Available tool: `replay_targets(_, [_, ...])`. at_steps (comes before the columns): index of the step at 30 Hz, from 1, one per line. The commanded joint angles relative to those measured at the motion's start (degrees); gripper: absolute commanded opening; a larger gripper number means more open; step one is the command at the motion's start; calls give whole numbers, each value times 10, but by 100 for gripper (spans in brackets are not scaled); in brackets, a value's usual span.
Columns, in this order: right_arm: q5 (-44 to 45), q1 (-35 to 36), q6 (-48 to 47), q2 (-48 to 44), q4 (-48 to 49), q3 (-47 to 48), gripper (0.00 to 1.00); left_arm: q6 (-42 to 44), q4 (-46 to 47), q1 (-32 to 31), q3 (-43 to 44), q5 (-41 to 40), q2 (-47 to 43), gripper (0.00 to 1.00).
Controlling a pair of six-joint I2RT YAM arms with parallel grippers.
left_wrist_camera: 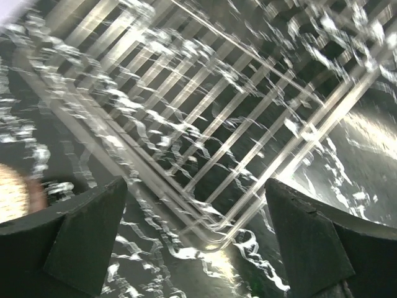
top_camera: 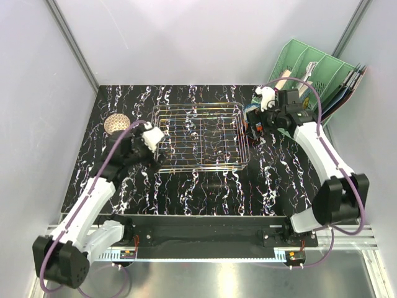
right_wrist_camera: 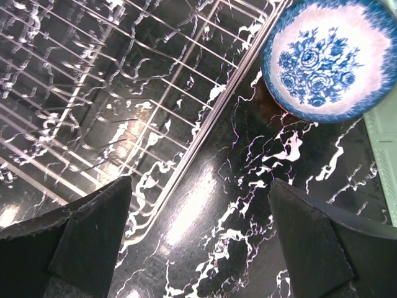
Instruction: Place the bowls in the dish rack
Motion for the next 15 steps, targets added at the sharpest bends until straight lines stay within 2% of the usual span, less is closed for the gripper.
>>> replay_targets(1, [31,15,12,45,5,31,96,35,23,-47,-23,-74,35,99])
replay_targets(4, [40,21,13,76,8,36,86,46,28,-60,-34,-112,54,99])
replay_targets(9, [43,37,13,115,14,33,78,67,37,-61,-56,-136,61,99])
replay_targets(15, [49,68,13,149,24,26,62,78,55,-61,-73,-173,87,99])
